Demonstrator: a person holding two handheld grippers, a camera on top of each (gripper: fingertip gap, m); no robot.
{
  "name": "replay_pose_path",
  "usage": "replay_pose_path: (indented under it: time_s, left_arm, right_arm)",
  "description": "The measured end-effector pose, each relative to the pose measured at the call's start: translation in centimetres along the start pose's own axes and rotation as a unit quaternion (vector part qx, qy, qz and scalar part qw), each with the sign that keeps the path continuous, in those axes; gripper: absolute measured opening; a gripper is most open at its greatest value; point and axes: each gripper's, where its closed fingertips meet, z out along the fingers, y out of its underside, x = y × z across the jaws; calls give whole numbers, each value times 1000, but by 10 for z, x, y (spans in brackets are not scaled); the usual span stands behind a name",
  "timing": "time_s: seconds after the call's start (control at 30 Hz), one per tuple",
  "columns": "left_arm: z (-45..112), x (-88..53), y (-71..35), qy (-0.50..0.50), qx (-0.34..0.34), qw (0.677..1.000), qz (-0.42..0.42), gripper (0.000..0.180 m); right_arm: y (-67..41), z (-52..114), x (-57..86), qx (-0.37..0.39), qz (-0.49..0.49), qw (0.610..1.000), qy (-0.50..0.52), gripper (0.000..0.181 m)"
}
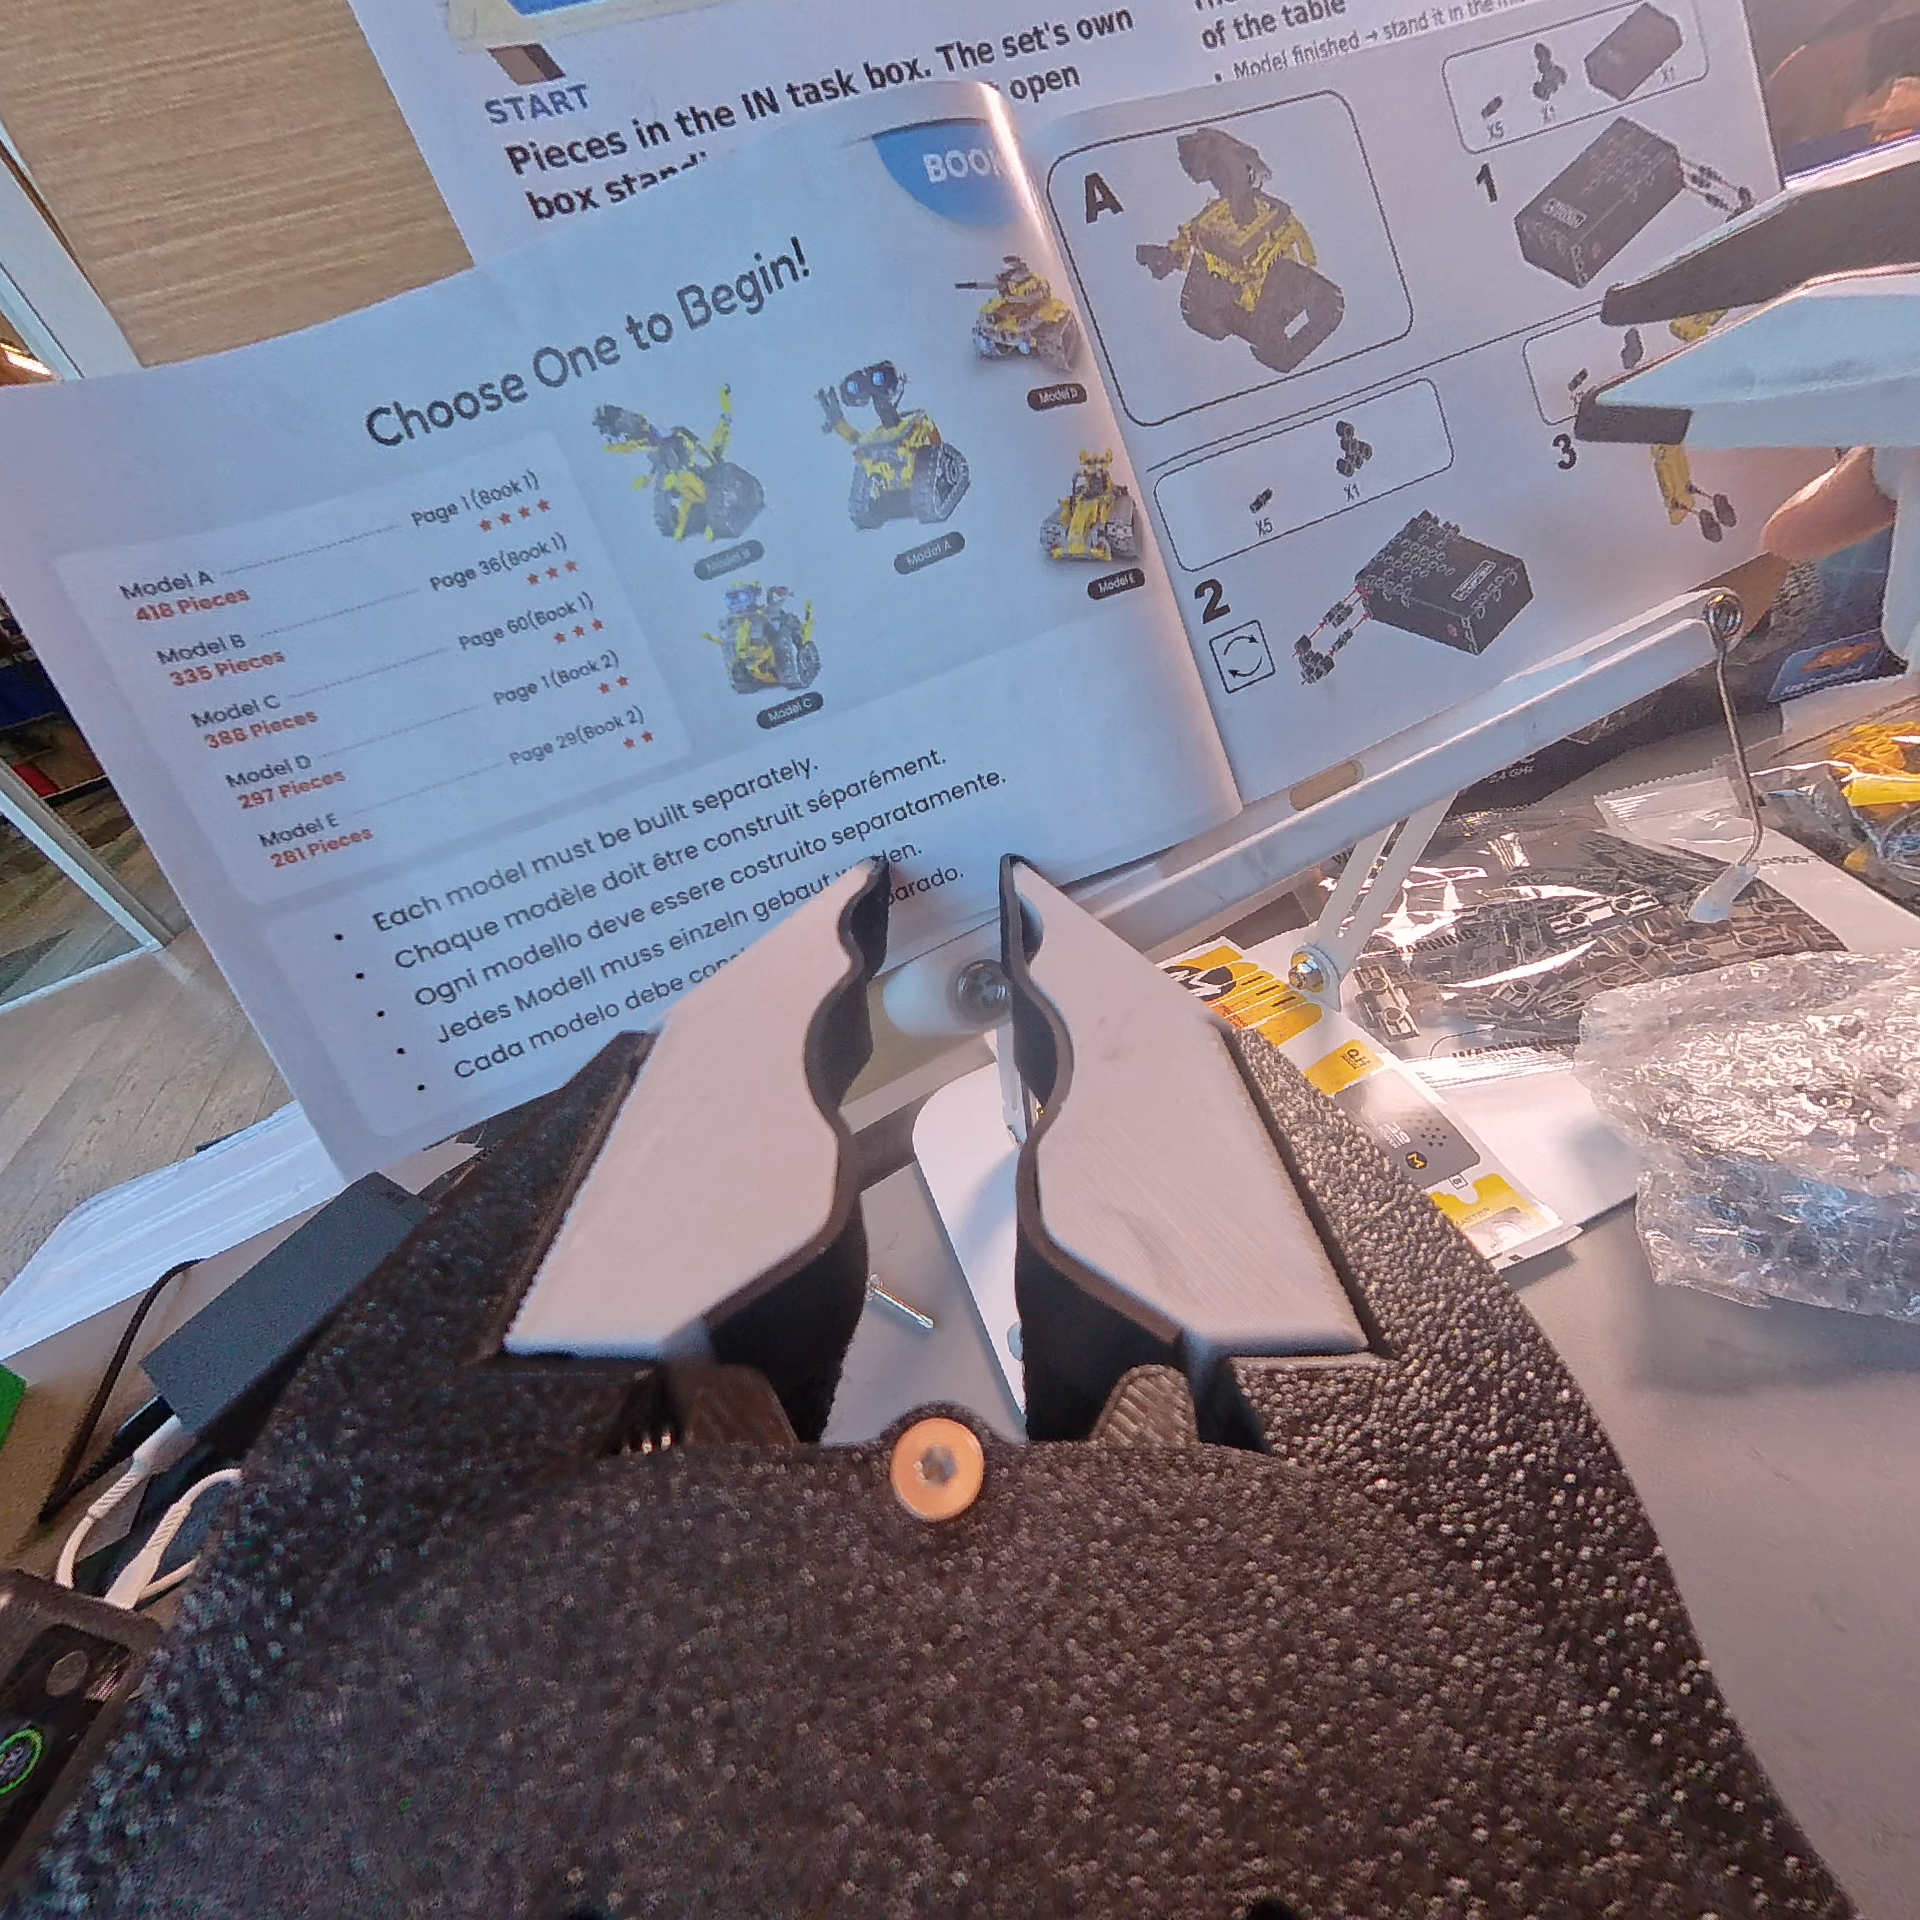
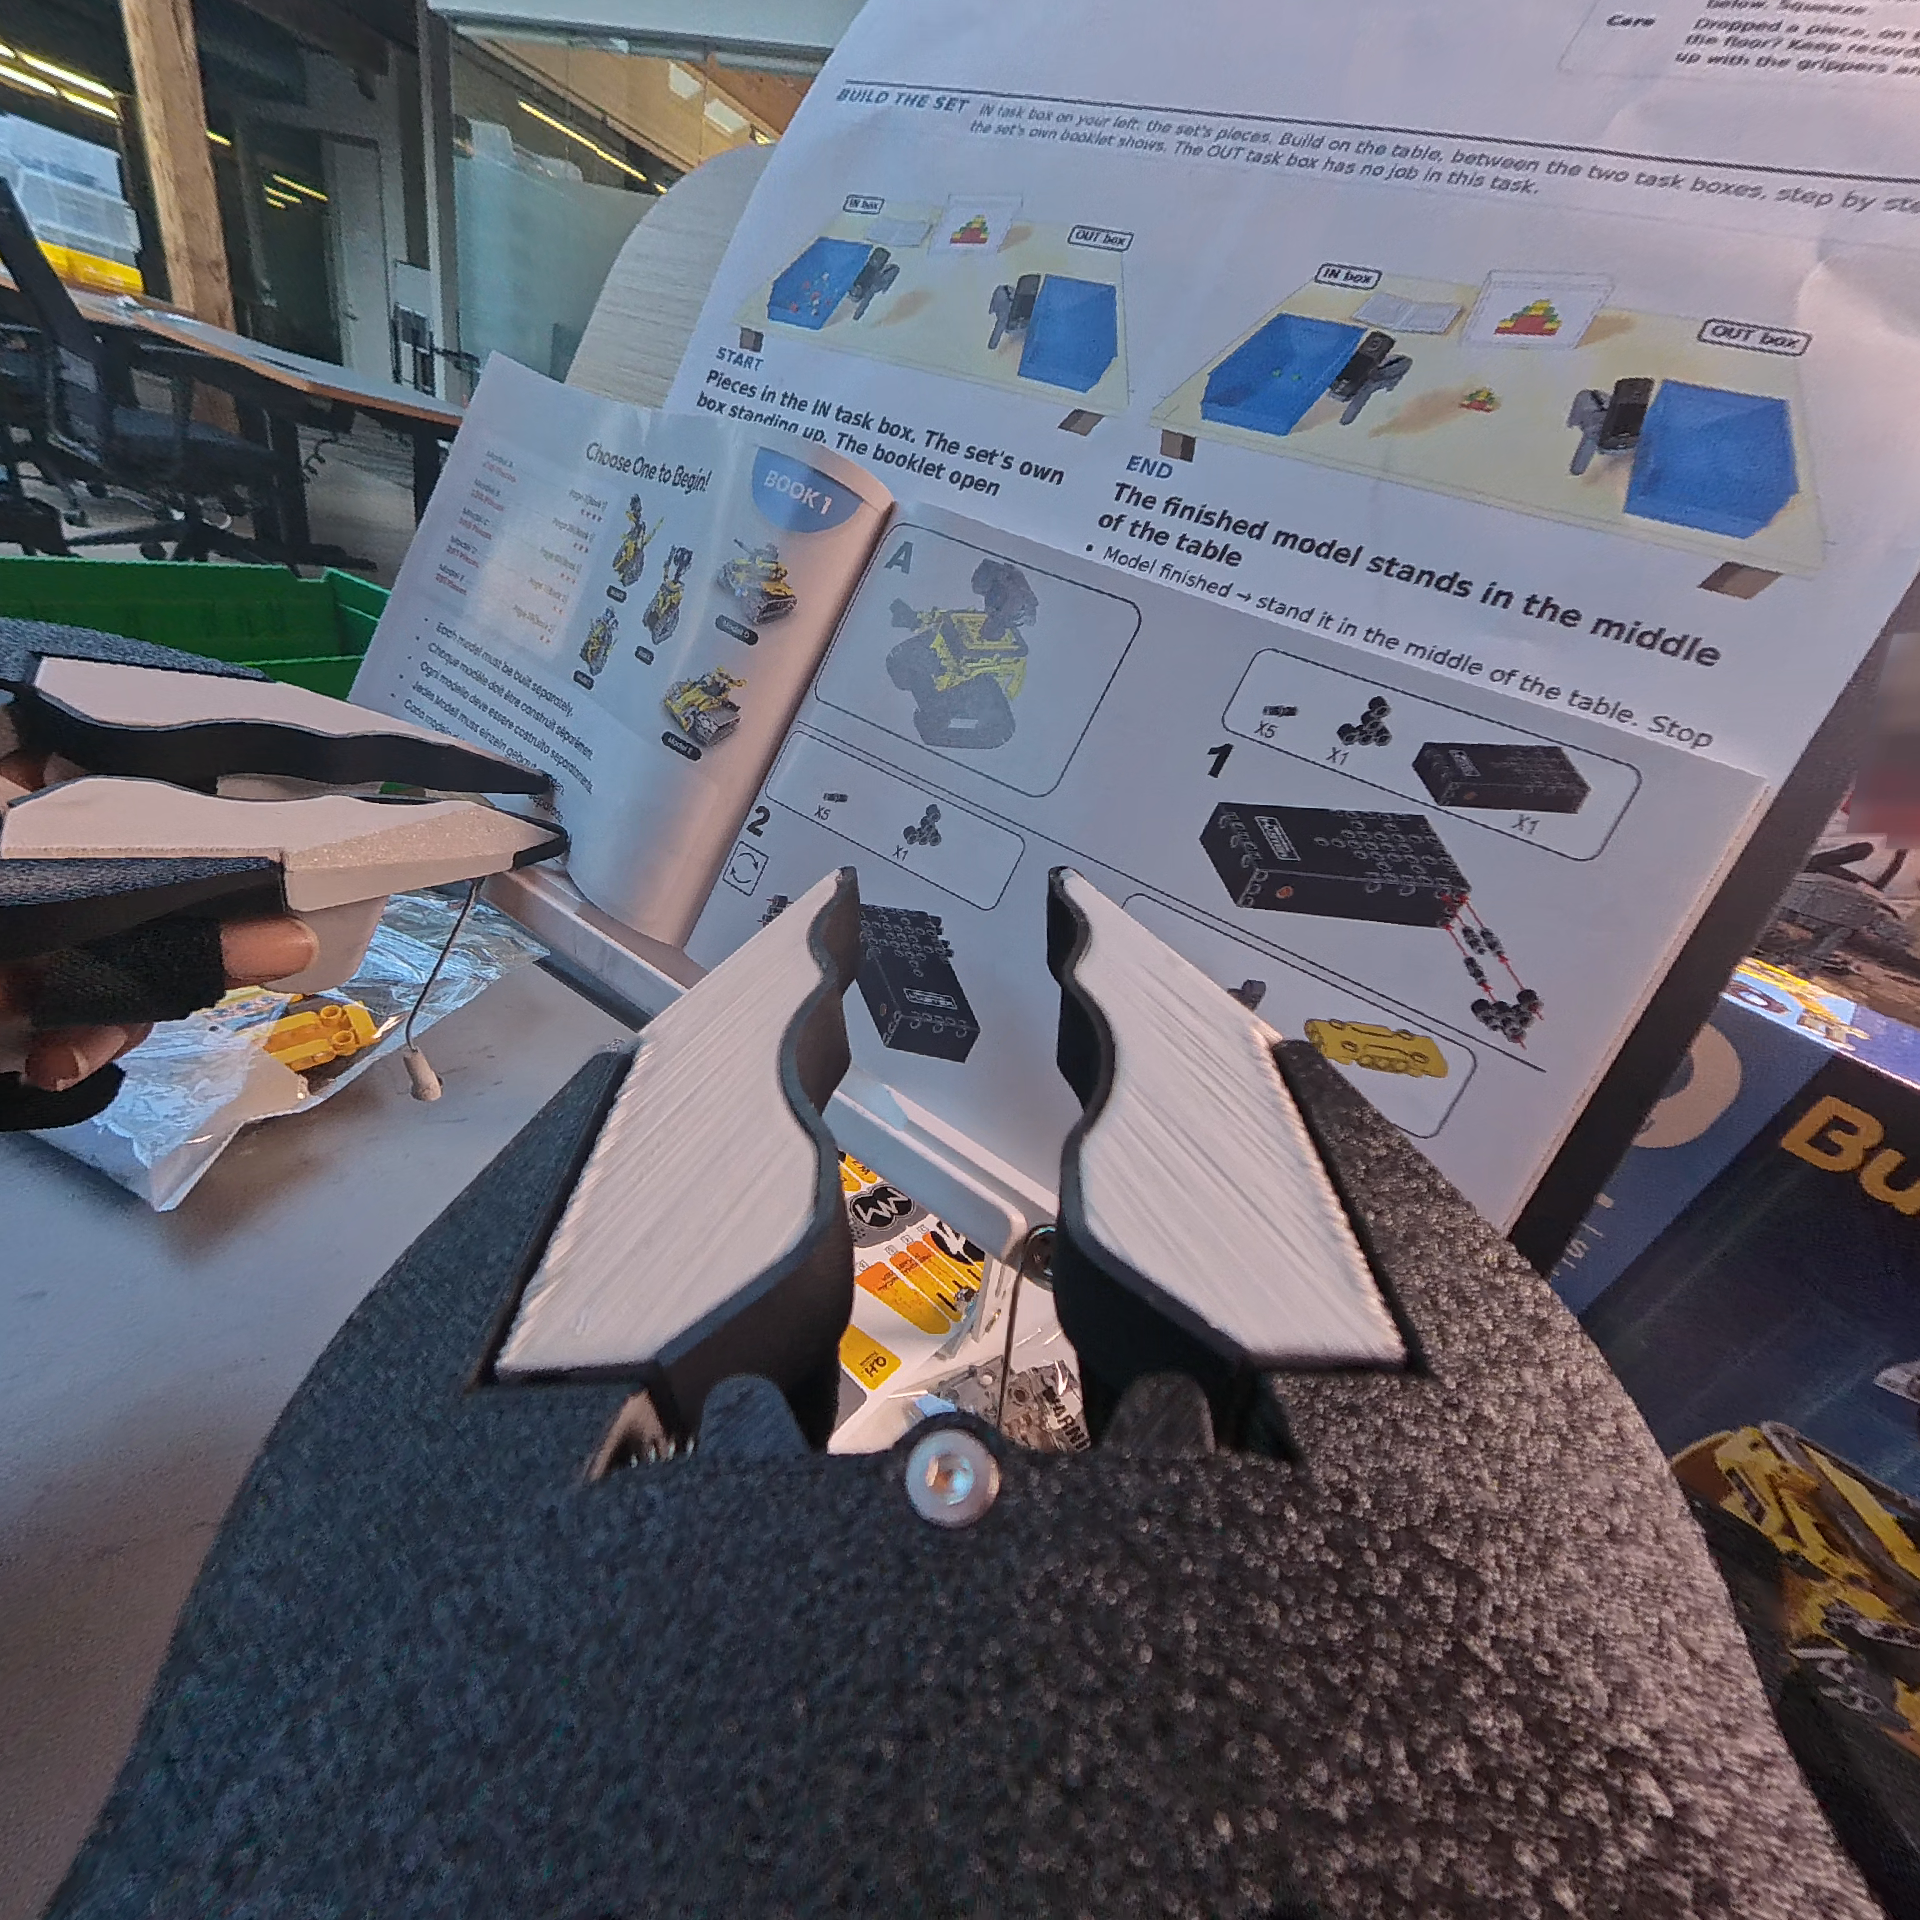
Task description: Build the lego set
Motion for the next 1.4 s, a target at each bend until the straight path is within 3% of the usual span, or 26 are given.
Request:
replay_pose_path:
  time_s: [1.1, 1.4]
  left_arm:
    - [0, 0, 1, -1, 2, 1000, -6, 17]
    - [0, 0, 1, -2, 4, 1000, -6, 16]
  right_arm:
    - [-4, -8, 37, 6, 8, 999, 49, 34]
    - [-6, -11, 51, 13, 5, 997, 81, 14]
